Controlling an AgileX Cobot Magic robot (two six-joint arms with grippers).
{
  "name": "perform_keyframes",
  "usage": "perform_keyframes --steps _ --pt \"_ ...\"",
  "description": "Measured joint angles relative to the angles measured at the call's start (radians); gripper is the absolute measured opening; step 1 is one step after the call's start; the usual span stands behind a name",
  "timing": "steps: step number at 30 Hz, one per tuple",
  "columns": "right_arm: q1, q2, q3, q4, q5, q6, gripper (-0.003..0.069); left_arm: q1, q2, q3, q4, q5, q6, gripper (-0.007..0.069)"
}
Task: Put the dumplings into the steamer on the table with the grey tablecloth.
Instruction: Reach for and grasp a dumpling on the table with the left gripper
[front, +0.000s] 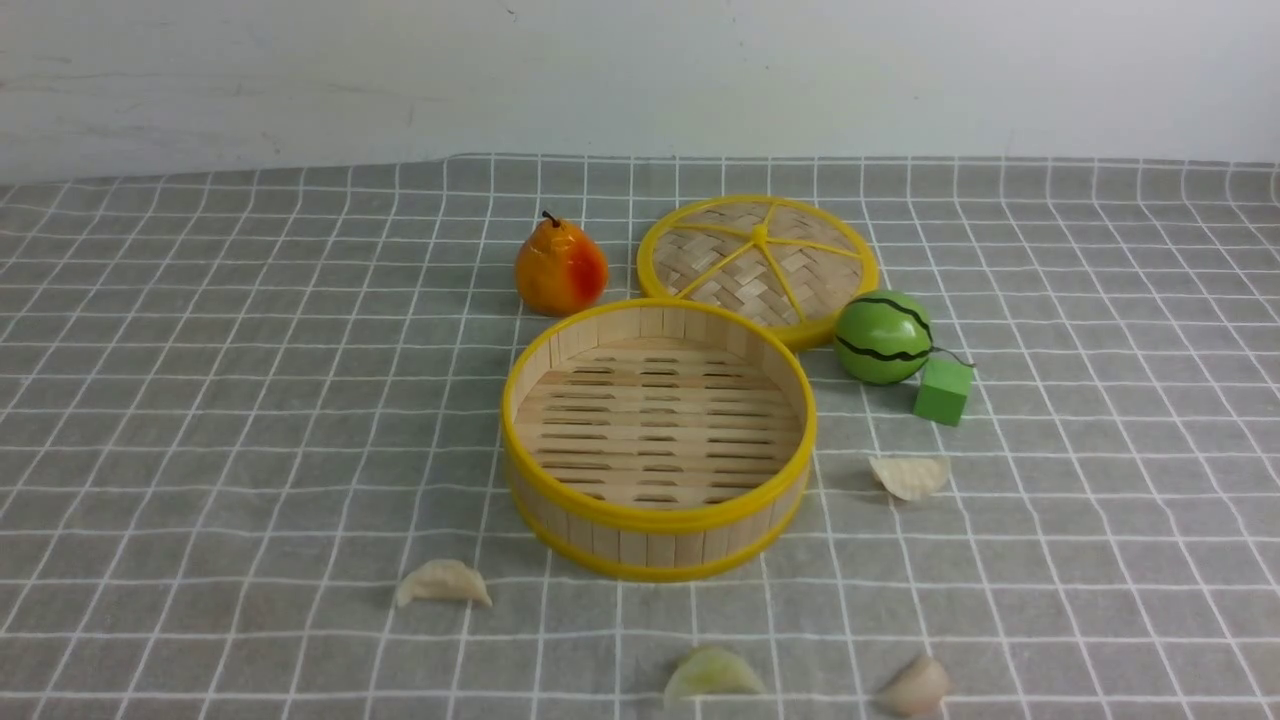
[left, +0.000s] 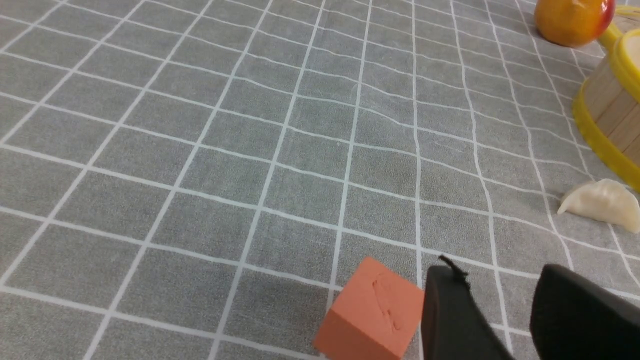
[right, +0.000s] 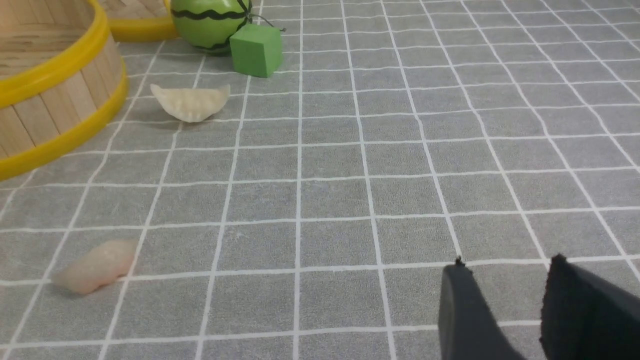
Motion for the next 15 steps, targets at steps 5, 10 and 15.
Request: perform_keyframes --steps 5,10,15 --pt "0.0 0.0 0.0 0.026 -0.001 0.0 0.024 0.0 0.0 0.0 0.012 0.0 0.0 0.0237" --pt "0.0 0.0 0.0 0.038 -0.001 0.0 0.024 0.0 0.0 0.0 0.036 -0.014 -0.009 0.0237" --pt "0.0 0.0 0.0 0.101 -0.001 0.004 0.024 0.0 0.0 0.0 -0.123 -0.097 -0.131 0.0237"
